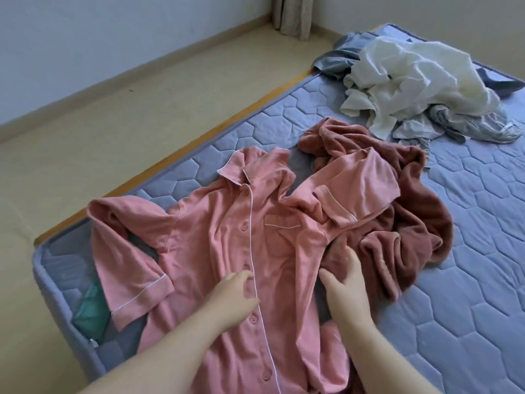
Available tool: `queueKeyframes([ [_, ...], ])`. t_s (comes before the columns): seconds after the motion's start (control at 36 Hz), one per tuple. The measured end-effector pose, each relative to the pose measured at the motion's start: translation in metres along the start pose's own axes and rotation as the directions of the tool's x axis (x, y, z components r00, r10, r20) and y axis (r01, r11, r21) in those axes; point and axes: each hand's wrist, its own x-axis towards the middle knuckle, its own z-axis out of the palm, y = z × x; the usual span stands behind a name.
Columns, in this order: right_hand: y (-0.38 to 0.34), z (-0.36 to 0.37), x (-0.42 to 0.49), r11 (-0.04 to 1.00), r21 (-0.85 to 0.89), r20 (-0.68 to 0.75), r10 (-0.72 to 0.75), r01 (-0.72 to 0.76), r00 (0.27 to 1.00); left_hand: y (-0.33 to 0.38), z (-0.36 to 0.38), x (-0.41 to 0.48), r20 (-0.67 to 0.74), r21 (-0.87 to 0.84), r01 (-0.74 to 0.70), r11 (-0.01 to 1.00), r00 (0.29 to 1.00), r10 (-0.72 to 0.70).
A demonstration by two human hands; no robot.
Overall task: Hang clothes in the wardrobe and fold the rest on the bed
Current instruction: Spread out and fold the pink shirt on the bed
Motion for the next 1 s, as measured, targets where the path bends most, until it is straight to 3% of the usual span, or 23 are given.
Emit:
queueKeyframes([
  [0.06, 0.026, 0.007, -0.021, 0.982, -0.146, 0.096, 0.134, -0.119, 0.986, -0.007, 0.004, -0.004, 0.020, 0.000, 0.011, 1.000, 1.000, -0.011],
  [0.17, 0.054, 0.014, -0.059, 0.875, -0.463, 0.237, 0.277, -0.142, 0.931, -0.022, 0.015, -0.018, 0.094, 0.028, -0.010, 1.000, 0.996, 0.007],
  [0.28, 0.070, 0.011, -0.080, 0.749, -0.653, 0.267, 0.368, -0.113, 0.891, -0.040, 0.029, -0.031, 0.200, 0.069, -0.056, 0.996, 0.979, 0.041],
  [0.33, 0.077, 0.010, -0.085, 0.718, -0.688, 0.223, 0.344, -0.102, 0.912, -0.047, 0.037, -0.038, 0.249, 0.106, -0.085, 0.991, 0.967, 0.057],
  [0.44, 0.085, 0.005, -0.090, 0.750, -0.622, -0.084, 0.220, -0.223, 0.972, -0.056, 0.054, -0.052, 0.304, 0.305, -0.198, 0.931, 0.947, 0.102],
  [0.53, 0.092, -0.002, -0.095, 0.795, -0.488, -0.300, 0.234, -0.359, 0.925, -0.057, 0.065, -0.058, 0.299, 0.388, -0.214, 0.897, 0.949, 0.097],
  [0.61, 0.091, -0.010, -0.096, 0.876, -0.211, -0.403, 0.326, -0.434, 0.855, -0.048, 0.071, -0.058, 0.247, 0.405, -0.223, 0.887, 0.960, 0.128],
  [0.69, 0.095, -0.020, -0.091, 0.867, -0.080, -0.361, 0.435, -0.492, 0.825, -0.032, 0.079, -0.057, 0.213, 0.324, -0.165, 0.932, 0.972, 0.098],
  [0.81, 0.116, -0.025, -0.086, 0.814, -0.087, -0.251, 0.539, -0.574, 0.804, -0.015, 0.085, -0.056, 0.125, 0.259, -0.138, 0.956, 0.986, 0.108],
  [0.89, 0.105, -0.036, -0.085, 0.868, -0.075, -0.262, 0.458, -0.491, 0.849, -0.001, 0.087, -0.055, 0.070, 0.199, -0.163, 0.966, 0.986, 0.151],
  [1.0, 0.085, -0.055, -0.086, 0.942, 0.066, -0.298, 0.332, -0.328, 0.895, 0.028, 0.090, -0.051, -0.038, 0.058, -0.189, 0.980, 0.981, 0.191],
])
